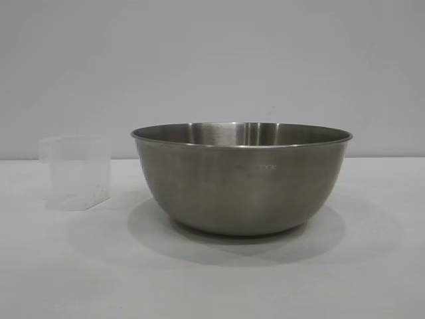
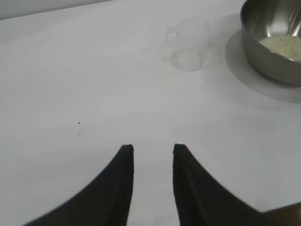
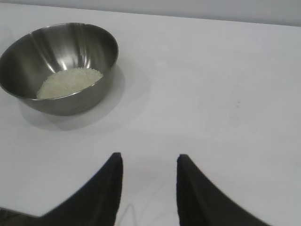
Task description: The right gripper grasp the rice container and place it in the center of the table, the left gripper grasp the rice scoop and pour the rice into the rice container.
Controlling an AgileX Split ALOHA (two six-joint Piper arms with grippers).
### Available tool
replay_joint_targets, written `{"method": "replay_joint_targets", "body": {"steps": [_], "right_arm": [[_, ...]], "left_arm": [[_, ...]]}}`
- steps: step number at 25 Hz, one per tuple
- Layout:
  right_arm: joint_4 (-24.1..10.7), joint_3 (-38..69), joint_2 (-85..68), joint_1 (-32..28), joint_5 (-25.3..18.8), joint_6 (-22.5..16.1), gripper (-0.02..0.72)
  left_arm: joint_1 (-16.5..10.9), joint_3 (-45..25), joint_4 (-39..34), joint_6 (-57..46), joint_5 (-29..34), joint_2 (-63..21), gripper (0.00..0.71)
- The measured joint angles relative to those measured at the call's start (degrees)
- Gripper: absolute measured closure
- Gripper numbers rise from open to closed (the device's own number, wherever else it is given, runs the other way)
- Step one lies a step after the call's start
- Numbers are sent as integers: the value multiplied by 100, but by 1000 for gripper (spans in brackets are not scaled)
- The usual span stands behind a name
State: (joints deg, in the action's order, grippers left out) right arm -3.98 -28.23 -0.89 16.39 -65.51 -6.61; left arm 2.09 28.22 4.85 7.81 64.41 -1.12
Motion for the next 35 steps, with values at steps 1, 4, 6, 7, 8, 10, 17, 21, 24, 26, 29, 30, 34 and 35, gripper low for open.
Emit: {"method": "replay_joint_targets", "body": {"steps": [1, 4, 6, 7, 8, 10, 17, 21, 24, 26, 29, 30, 34, 35], "right_arm": [[0, 0, 0, -150, 0, 0, 476], [0, 0, 0, -510, 0, 0, 476], [0, 0, 0, -735, 0, 0, 476], [0, 0, 0, -820, 0, 0, 476], [0, 0, 0, -904, 0, 0, 476], [0, 0, 0, -968, 0, 0, 476], [0, 0, 0, -990, 0, 0, 476], [0, 0, 0, -990, 0, 0, 476], [0, 0, 0, -990, 0, 0, 476], [0, 0, 0, -990, 0, 0, 476], [0, 0, 0, -990, 0, 0, 476], [0, 0, 0, -990, 0, 0, 476], [0, 0, 0, -990, 0, 0, 476], [0, 0, 0, -990, 0, 0, 476]], "left_arm": [[-32, 0, 0, 0, 0, 0, 548], [-209, 0, 0, 0, -10, 0, 548], [-259, 0, 10, 0, -10, 0, 548], [-269, 0, 10, 0, -10, 0, 548], [-272, 0, 10, 0, -10, 0, 548], [-272, 0, 10, 0, -10, 0, 548], [-272, 0, 10, 0, -10, 0, 548], [-272, 0, 10, 0, -10, 0, 548], [-272, 0, 10, 0, -10, 0, 548], [-272, 0, 10, 0, -10, 0, 548], [-272, 0, 10, 0, -10, 0, 548], [-272, 0, 10, 0, -10, 0, 548], [-272, 0, 10, 0, -10, 0, 548], [-272, 0, 10, 0, -10, 0, 548]]}}
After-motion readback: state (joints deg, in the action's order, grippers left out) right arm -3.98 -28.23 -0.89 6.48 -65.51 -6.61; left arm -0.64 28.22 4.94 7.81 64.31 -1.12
